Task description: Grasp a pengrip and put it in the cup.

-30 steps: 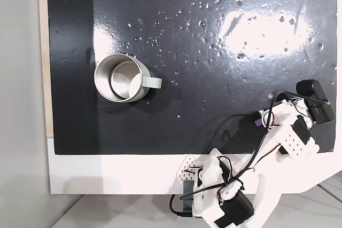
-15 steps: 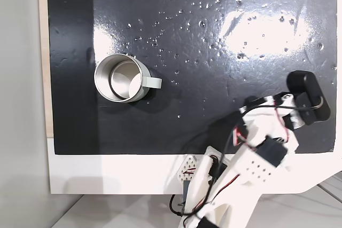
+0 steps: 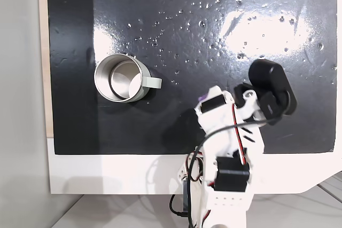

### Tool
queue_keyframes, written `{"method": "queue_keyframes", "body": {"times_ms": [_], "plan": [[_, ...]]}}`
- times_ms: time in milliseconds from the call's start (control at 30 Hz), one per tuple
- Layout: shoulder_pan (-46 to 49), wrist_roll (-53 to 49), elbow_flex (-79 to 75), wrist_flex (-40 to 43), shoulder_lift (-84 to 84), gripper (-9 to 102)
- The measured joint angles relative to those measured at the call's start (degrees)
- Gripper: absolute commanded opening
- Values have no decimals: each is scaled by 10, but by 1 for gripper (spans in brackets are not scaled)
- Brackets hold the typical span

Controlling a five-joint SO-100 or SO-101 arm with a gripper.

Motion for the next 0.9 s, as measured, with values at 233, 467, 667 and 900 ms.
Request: {"method": "queue_keyframes", "body": {"times_ms": [233,467,667,900], "plan": [[-147,118,-96,4,-102,0],[-273,154,-118,-47,-158,0],[-320,176,-134,-97,-211,0],[-330,233,-134,-145,-260,0]]}}
